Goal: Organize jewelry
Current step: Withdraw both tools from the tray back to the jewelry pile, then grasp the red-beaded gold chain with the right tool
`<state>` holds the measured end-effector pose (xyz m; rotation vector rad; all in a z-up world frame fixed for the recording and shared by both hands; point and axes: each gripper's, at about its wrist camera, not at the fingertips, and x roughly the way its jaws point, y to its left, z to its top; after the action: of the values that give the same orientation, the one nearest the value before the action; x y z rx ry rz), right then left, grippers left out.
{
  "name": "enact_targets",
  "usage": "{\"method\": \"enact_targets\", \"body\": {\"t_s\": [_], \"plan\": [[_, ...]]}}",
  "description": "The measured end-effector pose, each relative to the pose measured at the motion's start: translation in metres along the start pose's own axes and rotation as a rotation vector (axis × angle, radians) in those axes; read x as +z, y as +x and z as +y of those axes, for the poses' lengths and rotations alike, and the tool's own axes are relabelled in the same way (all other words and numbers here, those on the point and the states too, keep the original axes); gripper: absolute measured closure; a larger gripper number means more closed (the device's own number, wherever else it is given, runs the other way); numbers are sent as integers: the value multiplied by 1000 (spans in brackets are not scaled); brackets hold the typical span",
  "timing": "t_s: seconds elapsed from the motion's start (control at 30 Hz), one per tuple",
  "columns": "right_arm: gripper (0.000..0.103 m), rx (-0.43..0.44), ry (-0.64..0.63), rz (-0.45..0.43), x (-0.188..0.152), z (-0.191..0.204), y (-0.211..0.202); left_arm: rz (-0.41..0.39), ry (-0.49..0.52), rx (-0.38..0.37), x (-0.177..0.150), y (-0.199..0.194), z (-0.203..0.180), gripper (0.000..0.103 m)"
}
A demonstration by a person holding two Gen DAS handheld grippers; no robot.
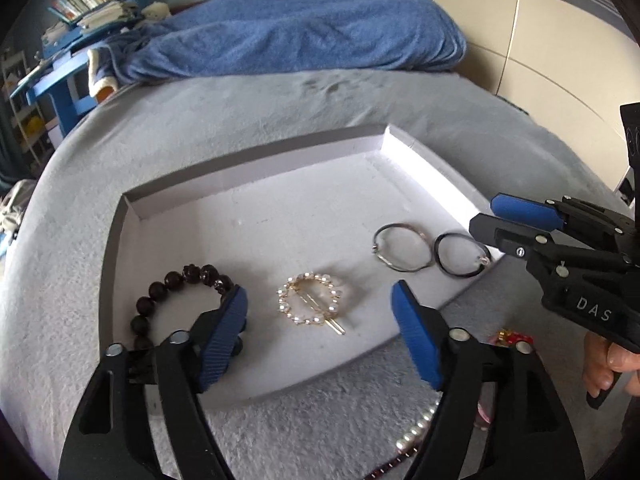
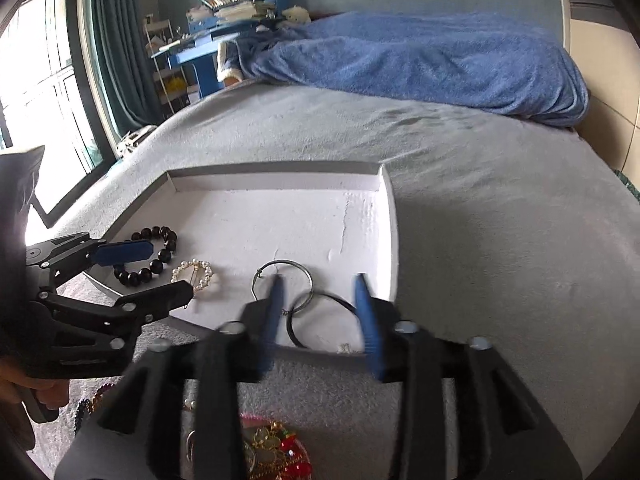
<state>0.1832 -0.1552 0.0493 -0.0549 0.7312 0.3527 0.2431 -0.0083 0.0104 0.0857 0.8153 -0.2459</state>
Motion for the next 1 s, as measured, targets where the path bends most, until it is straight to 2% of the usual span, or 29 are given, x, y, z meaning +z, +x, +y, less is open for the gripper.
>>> {"method": "enact_targets", "body": {"t_s": [0.03,0.1,0.17,0.23,0.47,0.77,1.0], "plan": [[52,0,-6,-9,-2,1,-4,-8,2,3,-1,-3,-1,24],[37,-2,-26,-32,-8,4,-15,-14,0,2,-6,-10,-3,23],[33,-5,-35,-44,-15,7,-24,-20,-13,0,-11,-17,-3,20],[28,-4,-37,-52,-24,8,-33,-37,-29,-1,-19,-25,-2,12],[7,-22,-5,-77,-52,7,-55,-71,-58,17,-49,-53,4,10],[6,-43,53,-79,-79,0,-75,-47,-121,21,-96,-70,10,10],[6,-40,55,-46,-101,5,-82,-62,-183,48,-125,-82,16,10]]}}
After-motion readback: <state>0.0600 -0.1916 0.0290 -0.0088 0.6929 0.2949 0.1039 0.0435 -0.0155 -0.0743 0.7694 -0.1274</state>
